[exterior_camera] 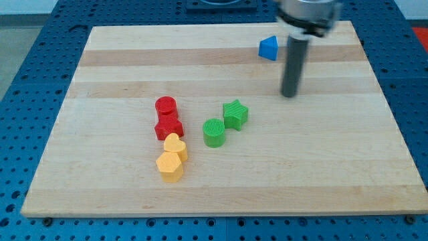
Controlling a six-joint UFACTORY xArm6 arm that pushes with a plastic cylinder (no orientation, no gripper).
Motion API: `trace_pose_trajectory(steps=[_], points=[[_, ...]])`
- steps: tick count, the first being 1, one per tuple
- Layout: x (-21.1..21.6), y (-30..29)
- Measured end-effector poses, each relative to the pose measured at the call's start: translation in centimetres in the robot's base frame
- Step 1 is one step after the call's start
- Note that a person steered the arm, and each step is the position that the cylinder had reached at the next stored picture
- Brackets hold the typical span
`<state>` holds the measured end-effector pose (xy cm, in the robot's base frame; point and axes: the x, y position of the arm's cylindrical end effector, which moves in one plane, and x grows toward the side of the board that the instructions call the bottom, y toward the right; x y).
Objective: Separate the green blocks
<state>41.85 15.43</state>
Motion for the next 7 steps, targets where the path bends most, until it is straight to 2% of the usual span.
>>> trace_pose_trajectory(steps=[1, 2, 3, 5, 7], points=[[6.2, 4.8], [11.1, 2.7], [12.6, -3.5], [12.6, -11.5], [11.0, -15.9]])
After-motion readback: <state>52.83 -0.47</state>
